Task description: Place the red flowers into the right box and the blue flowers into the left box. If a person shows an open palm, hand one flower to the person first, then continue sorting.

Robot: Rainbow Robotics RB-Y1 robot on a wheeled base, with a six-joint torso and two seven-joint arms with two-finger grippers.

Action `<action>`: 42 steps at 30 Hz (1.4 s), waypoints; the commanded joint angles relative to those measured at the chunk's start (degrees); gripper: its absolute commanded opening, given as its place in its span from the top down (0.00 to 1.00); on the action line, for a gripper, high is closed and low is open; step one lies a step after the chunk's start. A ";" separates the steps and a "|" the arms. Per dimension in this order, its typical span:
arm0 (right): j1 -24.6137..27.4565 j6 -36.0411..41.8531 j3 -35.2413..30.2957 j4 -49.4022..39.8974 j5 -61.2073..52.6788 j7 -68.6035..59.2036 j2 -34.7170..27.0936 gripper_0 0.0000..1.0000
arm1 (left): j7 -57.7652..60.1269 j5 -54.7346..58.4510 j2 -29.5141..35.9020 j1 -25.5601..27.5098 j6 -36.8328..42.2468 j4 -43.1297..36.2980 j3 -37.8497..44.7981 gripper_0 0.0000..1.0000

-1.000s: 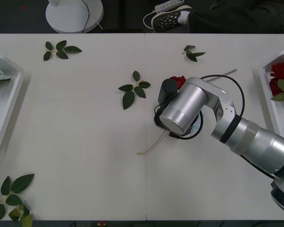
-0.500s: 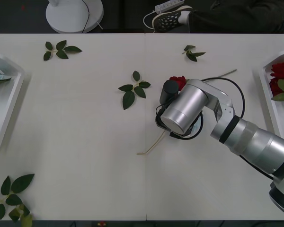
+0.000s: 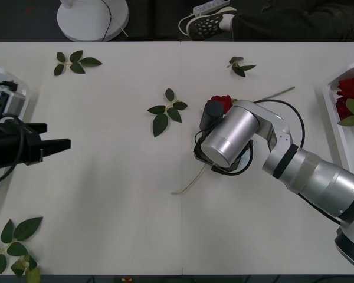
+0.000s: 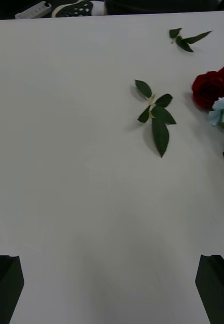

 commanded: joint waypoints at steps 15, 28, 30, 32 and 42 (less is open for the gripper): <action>-2.31 1.73 -0.12 -14.02 -10.35 16.59 -9.73 1.00 | -4.50 23.48 -0.89 4.98 16.73 -10.57 10.50 0.00; 1.47 5.33 -18.22 -40.21 -25.03 44.28 -28.27 1.00 | -25.25 37.28 5.87 9.37 20.16 -3.45 10.94 0.00; 1.64 5.24 -22.18 -40.74 -27.40 50.96 -27.57 1.00 | -27.62 38.42 6.14 9.37 20.69 -1.86 10.50 0.00; 1.56 4.54 -26.84 -40.65 -30.92 57.90 -26.08 1.00 | -30.26 39.57 6.14 9.37 21.57 -0.02 9.89 0.00; -0.91 -8.38 -30.00 -40.56 -38.47 74.69 -20.10 1.00 | -31.01 41.06 6.14 9.28 22.36 2.88 9.71 0.00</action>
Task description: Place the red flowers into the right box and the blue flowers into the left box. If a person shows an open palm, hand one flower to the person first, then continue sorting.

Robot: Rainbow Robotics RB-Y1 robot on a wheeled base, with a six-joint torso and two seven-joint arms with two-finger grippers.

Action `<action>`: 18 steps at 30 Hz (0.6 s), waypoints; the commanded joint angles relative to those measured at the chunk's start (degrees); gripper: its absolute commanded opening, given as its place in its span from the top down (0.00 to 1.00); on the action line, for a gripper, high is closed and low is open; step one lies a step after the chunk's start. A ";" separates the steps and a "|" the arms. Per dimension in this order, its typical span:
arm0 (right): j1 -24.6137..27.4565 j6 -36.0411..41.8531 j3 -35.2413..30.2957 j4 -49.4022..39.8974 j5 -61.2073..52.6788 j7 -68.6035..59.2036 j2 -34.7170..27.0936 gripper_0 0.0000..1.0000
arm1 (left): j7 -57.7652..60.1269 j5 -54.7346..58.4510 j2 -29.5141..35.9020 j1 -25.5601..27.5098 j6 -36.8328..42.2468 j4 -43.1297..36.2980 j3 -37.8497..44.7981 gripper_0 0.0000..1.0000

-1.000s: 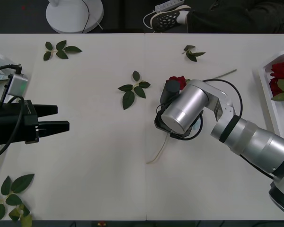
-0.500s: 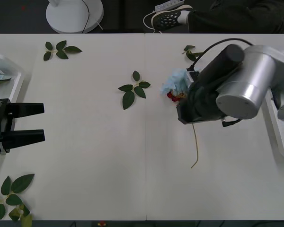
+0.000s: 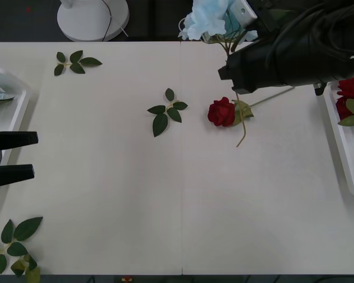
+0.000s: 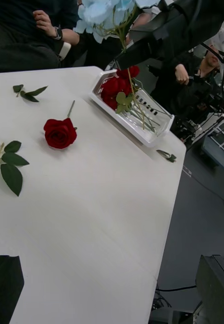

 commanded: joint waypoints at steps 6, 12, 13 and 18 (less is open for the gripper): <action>-3.64 -9.70 0.03 -0.63 -3.14 13.25 7.65 1.00 | -3.64 2.38 2.40 1.23 0.71 1.31 -0.49 0.00; -6.10 -11.90 1.18 -0.45 -2.96 13.69 10.90 1.00 | -3.64 3.09 2.31 1.23 0.71 1.84 -0.49 0.00; -6.46 -12.60 1.70 -0.36 -2.70 13.69 11.34 1.00 | -3.64 3.35 2.22 1.14 0.71 1.84 -0.49 0.00; -9.62 -16.47 6.62 1.92 -2.08 13.51 13.36 1.00 | -3.64 7.83 0.37 0.35 0.62 3.59 -4.62 0.00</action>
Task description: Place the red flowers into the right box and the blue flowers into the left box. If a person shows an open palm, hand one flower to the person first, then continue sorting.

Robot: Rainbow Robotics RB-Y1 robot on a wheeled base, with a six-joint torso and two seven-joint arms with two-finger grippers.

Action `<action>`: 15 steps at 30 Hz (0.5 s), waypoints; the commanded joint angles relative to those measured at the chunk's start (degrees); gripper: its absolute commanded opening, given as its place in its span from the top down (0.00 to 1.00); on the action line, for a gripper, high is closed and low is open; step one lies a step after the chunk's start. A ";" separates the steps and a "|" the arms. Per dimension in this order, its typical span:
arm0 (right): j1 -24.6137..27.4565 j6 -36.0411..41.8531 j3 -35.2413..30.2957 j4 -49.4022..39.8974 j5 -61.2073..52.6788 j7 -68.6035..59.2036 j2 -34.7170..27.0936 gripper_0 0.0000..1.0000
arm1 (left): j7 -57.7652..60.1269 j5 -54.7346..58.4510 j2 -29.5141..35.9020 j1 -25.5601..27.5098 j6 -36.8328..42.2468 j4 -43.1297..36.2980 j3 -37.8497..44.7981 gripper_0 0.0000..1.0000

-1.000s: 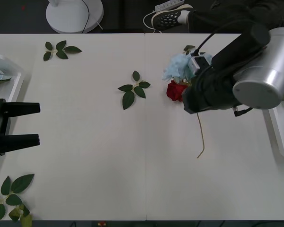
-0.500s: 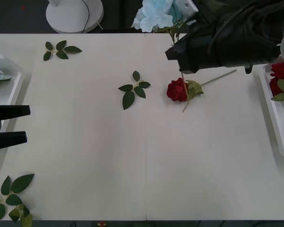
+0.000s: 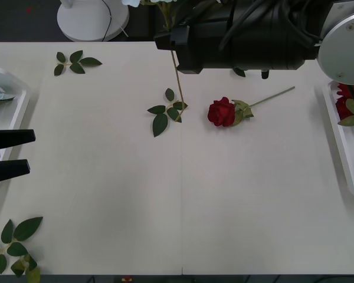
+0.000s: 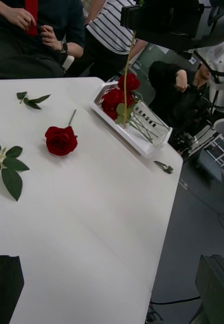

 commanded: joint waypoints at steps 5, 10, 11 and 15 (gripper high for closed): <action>-7.44 -3.65 6.70 4.16 1.17 1.83 5.07 1.00 | -3.63 5.64 -2.17 -1.32 -0.81 2.27 -7.40 0.00; -8.76 -4.09 8.55 6.36 2.04 1.83 7.45 1.00 | -3.63 4.24 -5.69 -4.49 -2.74 2.27 -9.60 0.00; -8.84 -4.09 8.72 6.71 2.13 1.83 7.62 1.00 | -3.63 3.71 -6.30 -5.10 -3.36 2.27 -9.95 0.00; -8.84 -4.09 9.78 7.24 2.83 1.57 8.15 1.00 | -3.63 0.55 -9.56 -7.83 -6.70 2.27 -11.62 0.00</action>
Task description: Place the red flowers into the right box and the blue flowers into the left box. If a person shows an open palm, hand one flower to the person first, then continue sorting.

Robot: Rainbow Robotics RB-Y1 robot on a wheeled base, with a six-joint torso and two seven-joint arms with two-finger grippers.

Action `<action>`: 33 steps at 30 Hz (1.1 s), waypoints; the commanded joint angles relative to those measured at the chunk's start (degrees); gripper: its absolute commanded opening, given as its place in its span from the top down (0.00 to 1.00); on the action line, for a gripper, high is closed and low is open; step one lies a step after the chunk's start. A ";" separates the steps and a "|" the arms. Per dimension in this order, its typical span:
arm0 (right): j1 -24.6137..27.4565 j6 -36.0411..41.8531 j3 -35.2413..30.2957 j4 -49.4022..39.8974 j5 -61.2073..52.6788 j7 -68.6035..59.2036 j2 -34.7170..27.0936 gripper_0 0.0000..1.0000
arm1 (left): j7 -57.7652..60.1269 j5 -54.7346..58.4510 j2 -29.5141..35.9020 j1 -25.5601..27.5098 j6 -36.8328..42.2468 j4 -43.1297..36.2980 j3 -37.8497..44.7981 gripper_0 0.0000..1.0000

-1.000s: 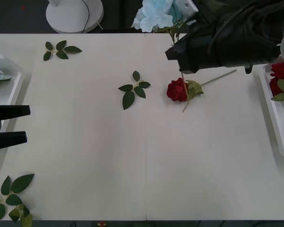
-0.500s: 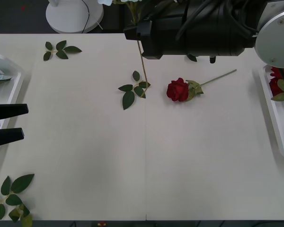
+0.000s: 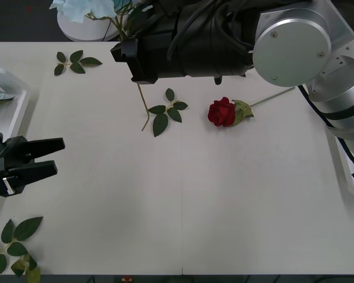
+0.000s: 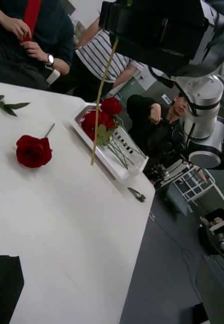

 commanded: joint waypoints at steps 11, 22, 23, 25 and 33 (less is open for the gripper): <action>-2.93 -1.32 1.97 0.00 1.75 0.77 1.29 1.00 | -3.63 -7.46 -11.28 -9.38 -12.29 0.10 -9.01 0.00; -2.93 -1.23 1.97 0.00 2.28 -0.28 1.20 1.00 | -3.63 -11.86 -18.13 -14.48 -22.22 0.10 -16.13 0.00; -2.93 -1.23 1.97 0.35 2.28 -0.37 1.20 1.00 | -3.63 -12.65 -18.84 -15.18 -23.19 0.18 -16.66 0.00; -2.93 -1.23 1.97 0.53 2.36 -0.37 1.20 1.00 | -3.63 -13.79 -19.54 -15.97 -24.42 0.10 -17.10 0.00; -2.93 -1.23 2.06 1.14 2.63 -0.54 1.20 1.00 | -3.63 -17.66 -22.09 -19.05 -30.57 0.10 -20.70 0.00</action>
